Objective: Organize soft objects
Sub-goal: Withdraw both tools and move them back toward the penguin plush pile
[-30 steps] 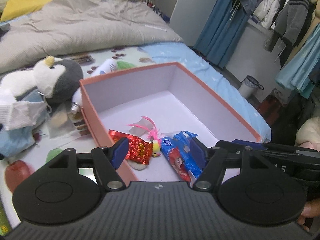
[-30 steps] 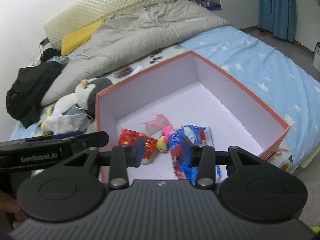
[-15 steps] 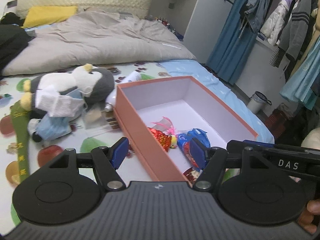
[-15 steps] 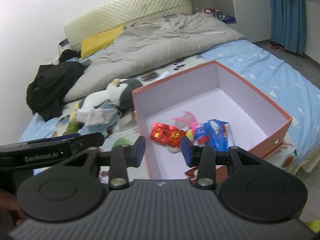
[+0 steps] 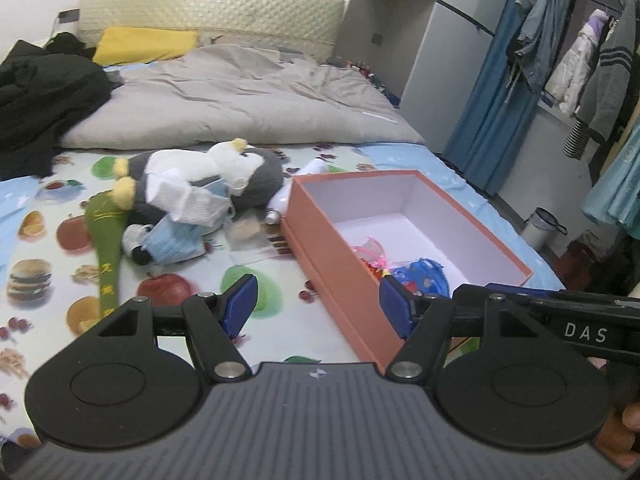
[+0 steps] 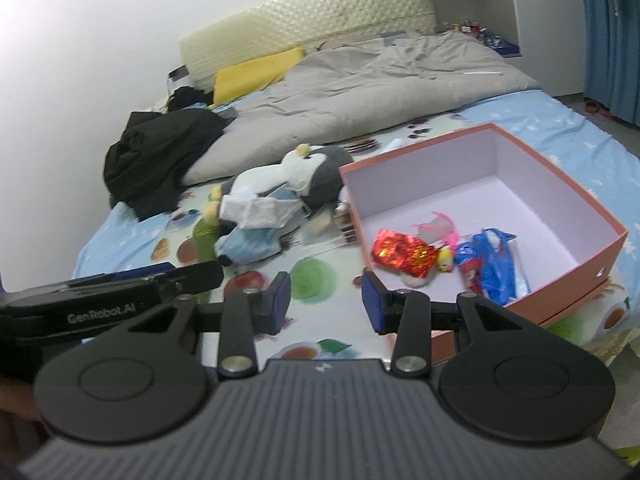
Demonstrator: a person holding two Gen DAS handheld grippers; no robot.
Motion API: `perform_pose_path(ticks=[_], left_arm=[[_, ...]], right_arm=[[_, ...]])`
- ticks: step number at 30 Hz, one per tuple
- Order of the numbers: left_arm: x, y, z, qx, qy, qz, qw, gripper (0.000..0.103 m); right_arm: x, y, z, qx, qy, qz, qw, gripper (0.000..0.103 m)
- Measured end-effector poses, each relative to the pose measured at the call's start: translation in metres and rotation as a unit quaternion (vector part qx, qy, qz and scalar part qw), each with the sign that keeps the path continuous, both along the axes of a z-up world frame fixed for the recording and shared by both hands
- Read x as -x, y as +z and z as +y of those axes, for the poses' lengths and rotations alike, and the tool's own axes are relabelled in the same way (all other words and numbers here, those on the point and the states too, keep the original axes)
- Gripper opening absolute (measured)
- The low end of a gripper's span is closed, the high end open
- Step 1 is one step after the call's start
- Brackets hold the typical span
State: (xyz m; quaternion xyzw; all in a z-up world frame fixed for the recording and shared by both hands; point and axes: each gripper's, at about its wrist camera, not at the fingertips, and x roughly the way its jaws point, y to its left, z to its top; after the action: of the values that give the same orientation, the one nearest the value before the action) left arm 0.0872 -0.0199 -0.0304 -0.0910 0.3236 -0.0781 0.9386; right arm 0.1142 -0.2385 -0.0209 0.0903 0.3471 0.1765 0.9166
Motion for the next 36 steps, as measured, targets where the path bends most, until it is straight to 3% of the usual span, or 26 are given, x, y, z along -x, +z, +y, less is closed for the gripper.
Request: perform_pose_path(ticks=[7, 17, 30, 33, 36], left_arm=[[0.022, -0.007, 0.017, 0.002, 0.027, 0.006, 0.9996, 0.072], [0.023, -0.026, 0.043, 0.01, 0.059, 0.03, 0.9977, 0.072], [-0.03, -0.062, 0.075, 0.007, 0.086, 0.068, 0.9939, 0.072], [-0.049, -0.07, 0.085, 0.004, 0.095, 0.076, 0.9926, 0.072], [-0.07, -0.08, 0.096, -0.002, 0.104, 0.082, 0.9912, 0.072]], right_arm=[[0.013, -0.002, 0.017, -0.005, 0.031, 0.003, 0.999, 0.043], [0.006, -0.012, 0.044, -0.009, 0.059, 0.02, 0.998, 0.043], [-0.047, -0.03, 0.069, -0.015, 0.078, 0.056, 0.995, 0.044], [-0.066, -0.037, 0.077, -0.018, 0.088, 0.067, 0.994, 0.047], [-0.088, -0.046, 0.086, -0.021, 0.095, 0.081, 0.992, 0.055]])
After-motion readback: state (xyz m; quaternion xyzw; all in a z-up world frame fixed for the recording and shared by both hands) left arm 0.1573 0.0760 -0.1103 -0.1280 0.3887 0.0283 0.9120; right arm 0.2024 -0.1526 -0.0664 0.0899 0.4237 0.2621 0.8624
